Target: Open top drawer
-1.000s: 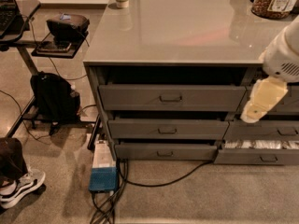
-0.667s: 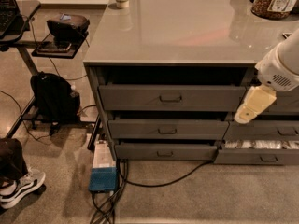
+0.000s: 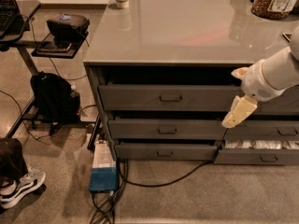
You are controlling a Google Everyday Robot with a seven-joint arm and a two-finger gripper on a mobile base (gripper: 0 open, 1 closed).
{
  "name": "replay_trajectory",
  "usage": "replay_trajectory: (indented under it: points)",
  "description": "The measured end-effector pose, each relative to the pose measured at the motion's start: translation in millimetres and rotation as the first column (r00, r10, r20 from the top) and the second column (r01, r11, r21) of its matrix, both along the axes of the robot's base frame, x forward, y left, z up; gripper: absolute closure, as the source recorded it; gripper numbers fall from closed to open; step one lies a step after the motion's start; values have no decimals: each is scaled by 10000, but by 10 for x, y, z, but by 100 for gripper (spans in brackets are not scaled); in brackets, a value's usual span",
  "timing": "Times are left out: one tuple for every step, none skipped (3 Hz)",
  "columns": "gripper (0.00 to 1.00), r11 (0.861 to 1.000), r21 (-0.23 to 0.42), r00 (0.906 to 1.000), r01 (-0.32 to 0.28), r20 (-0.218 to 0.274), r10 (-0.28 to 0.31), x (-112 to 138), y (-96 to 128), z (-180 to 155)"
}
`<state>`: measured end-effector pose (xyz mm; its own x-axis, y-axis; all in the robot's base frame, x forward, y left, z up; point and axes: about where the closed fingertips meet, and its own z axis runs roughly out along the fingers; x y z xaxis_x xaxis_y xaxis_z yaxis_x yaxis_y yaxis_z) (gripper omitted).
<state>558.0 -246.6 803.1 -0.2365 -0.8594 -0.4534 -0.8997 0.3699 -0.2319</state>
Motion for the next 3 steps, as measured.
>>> replay_trajectory:
  points:
    - [0, 9855, -406, 9857, -1646, 296, 1658, 55, 162, -219]
    - [0, 9803, -523, 9805, -1906, 382, 1927, 54, 166, -224]
    - [0, 9841, -701, 9856, -1633, 335, 1659, 130, 198, -412]
